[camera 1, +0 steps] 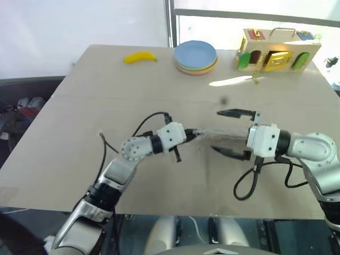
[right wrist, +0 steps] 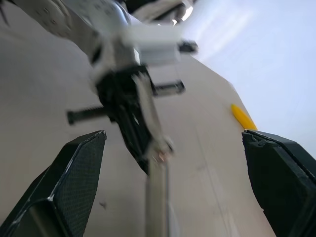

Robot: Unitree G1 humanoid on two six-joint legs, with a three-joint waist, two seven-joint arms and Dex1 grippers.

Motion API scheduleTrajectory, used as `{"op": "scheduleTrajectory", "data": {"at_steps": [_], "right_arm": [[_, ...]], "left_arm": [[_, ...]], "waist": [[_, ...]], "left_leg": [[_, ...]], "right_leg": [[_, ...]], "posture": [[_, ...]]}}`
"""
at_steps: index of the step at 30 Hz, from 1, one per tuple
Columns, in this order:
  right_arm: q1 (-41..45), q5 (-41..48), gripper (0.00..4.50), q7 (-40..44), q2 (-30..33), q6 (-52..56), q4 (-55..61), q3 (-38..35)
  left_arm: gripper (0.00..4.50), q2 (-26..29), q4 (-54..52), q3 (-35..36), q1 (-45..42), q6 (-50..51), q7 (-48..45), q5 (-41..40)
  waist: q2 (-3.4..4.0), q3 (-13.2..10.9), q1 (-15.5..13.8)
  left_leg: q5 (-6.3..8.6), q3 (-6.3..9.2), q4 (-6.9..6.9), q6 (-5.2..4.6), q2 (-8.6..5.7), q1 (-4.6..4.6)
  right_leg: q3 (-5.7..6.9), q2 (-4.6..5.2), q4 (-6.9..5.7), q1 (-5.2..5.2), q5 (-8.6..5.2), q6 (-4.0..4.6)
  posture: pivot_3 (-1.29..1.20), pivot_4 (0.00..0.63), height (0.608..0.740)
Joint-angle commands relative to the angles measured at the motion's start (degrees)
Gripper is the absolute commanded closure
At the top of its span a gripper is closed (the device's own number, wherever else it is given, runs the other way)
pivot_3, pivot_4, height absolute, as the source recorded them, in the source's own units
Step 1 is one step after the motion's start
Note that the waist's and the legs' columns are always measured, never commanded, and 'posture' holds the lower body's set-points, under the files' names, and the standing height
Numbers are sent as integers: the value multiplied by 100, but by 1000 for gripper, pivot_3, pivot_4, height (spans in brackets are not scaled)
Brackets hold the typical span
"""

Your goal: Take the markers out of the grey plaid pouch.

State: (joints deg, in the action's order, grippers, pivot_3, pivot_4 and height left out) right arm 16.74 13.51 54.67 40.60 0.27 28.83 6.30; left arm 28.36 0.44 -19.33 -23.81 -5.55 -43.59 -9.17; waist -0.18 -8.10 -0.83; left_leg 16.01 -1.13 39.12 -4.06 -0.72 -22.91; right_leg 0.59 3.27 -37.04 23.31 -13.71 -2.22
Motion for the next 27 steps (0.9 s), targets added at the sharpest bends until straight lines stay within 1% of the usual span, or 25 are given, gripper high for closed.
{"op": "scheduleTrajectory", "data": {"at_steps": [1, 6, 12, 14, 16, 19, 20, 23, 24, 27], "right_arm": [[31, 97, 0, 68, 96, 147, 347, 5], [263, 65, 0, -251, -215, 460, 304, 95], [221, -170, 0, -282, -385, 276, 22, 263], [175, -196, 537, -269, -425, 218, -48, 282], [139, -203, 1244, -246, -444, 179, -71, 281], [82, -54, 2680, -225, -485, 285, -59, 271], [62, 6, 2973, -228, -505, 329, -46, 254], [41, 132, 4246, -287, -558, 457, -3, 184], [43, 182, 4427, -308, -568, 512, 8, 156], [81, 444, 4427, -481, -645, 839, 85, 10]], "left_arm": [[4453, -89, -254, 208, -43, 2, -30, 40], [4453, -183, -223, 220, -15, -28, -109, 127], [4453, -259, -208, 251, -11, -59, -155, 171], [4500, -275, -203, 268, -2, -57, -157, 175], [4500, -293, -205, 293, 7, -39, -156, 169], [4500, -308, -205, 307, 3, -20, -165, 170], [4500, -312, -193, 314, -7, -15, -166, 173], [4500, -324, -165, 345, -15, -26, -166, 198], [4500, -325, -153, 352, -6, -37, -175, 207], [4500, -326, -143, 370, 19, -51, -199, 225]], "waist": [[-1, -1, 0], [-2, -1, 2], [-3, -2, -1], [-3, -2, 0], [-3, -2, -1], [-3, -2, 1], [-4, -2, 0], [-4, -2, 2], [-3, -2, 2], [-4, -2, 1]], "left_leg": [[0, 1, 1, 0, 0, 0], [-1, 0, 2, 2, -1, 1], [-1, 0, 2, 2, -4, 1], [-1, -1, 3, 2, -5, 1], [-1, 0, 3, 2, -5, 1], [-1, 0, 3, 2, -5, 1], [-1, 0, 3, 2, -5, 1], [0, 0, 3, 1, -5, 1], [0, 0, 2, 1, -5, 1], [-1, 0, 3, 1, -4, 1]], "right_leg": [[-1, 18, -1, 0, 0, 0], [-3, 22, -4, 0, 0, 0], [-3, 26, -5, 0, 0, 0], [-2, 26, -5, 0, 0, 0], [-2, 26, -5, 0, 0, 0], [-1, 25, -5, 0, 0, 1], [-1, 25, -5, 0, 0, 1], [0, 26, -5, 0, 0, 0], [-1, 25, -5, 0, 0, 1], [-2, 26, -5, 0, 0, 1]], "posture": [[0, 150, 740], [0, 150, 740], [0, 150, 740], [0, 150, 740], [0, 150, 740], [0, 150, 740], [0, 150, 740], [0, 150, 740], [0, 150, 740], [0, 150, 740]]}}
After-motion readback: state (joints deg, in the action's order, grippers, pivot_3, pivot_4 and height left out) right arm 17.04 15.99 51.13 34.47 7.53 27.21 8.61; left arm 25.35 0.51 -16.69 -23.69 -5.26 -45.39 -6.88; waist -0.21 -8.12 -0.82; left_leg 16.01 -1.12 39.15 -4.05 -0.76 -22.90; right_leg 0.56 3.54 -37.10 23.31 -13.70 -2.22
